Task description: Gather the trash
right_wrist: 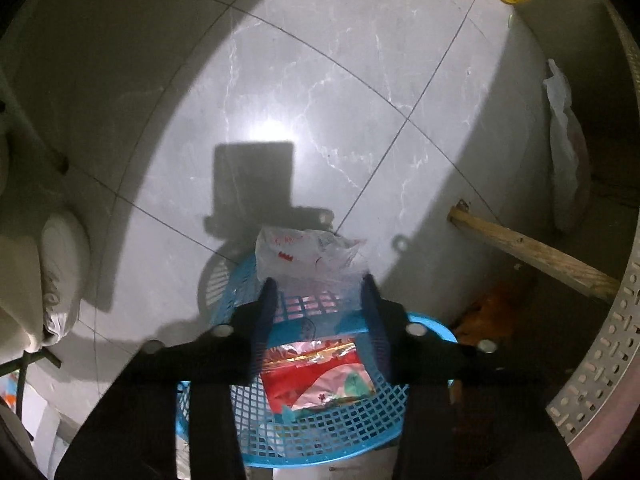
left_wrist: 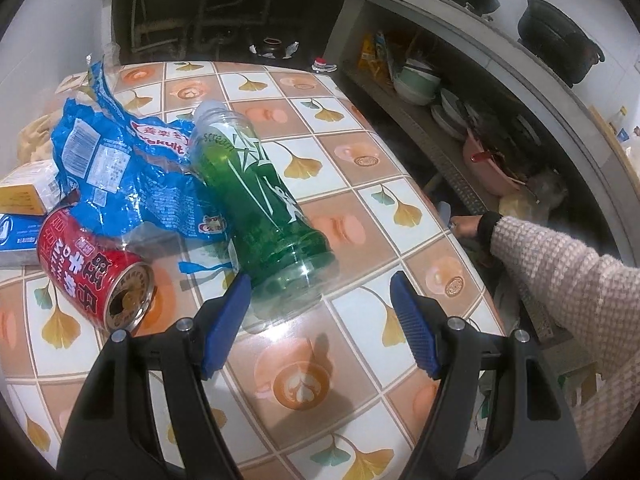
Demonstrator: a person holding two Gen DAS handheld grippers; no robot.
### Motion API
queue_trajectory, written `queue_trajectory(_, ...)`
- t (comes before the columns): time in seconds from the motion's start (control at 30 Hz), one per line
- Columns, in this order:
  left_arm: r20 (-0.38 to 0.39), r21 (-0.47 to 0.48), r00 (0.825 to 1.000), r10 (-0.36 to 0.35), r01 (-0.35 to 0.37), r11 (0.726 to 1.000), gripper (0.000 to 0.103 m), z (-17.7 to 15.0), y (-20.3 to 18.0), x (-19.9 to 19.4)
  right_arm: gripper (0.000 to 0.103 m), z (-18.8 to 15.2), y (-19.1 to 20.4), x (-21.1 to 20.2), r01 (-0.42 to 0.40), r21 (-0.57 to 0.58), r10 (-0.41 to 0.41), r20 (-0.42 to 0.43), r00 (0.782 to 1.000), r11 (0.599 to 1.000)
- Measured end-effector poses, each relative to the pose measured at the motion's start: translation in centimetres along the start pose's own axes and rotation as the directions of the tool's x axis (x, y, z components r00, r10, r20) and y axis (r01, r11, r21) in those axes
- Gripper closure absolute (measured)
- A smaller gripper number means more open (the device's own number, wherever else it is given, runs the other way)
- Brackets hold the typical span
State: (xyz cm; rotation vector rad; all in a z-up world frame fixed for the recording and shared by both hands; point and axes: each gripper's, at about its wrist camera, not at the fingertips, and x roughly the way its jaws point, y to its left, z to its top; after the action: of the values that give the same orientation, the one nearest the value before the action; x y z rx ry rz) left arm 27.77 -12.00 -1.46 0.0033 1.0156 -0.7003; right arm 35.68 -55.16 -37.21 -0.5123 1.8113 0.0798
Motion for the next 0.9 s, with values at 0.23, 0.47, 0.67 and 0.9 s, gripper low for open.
queue_trajectory(0.23,0.019,-0.011,1.0,-0.011,0.011,1.0,0.037,-0.1,0.3,-0.5,0.086,-1.0,-0.5,-1.9,0.031,0.038,-0.034,0.086,0.996,0.999)
queue_trajectory(0.47,0.04,-0.011,0.999,-0.02,0.02,1.0,0.037,-0.3,0.4,-1.2,0.086,-5.7,-3.0,-8.4,-0.04,0.251,-0.051,0.344,0.937,0.967)
queue_trajectory(0.67,0.054,-0.023,0.998,-0.022,0.023,0.999,0.037,-0.4,0.8,-1.4,0.086,-13.7,-1.7,-14.0,-0.02,0.381,-0.182,0.486,0.855,0.924)
queue_trajectory(0.9,0.063,-0.046,0.998,-0.024,0.027,0.999,0.037,-0.7,1.1,-1.8,0.086,-17.0,-1.4,-10.9,-0.096,0.514,-0.17,0.446,0.879,0.852)
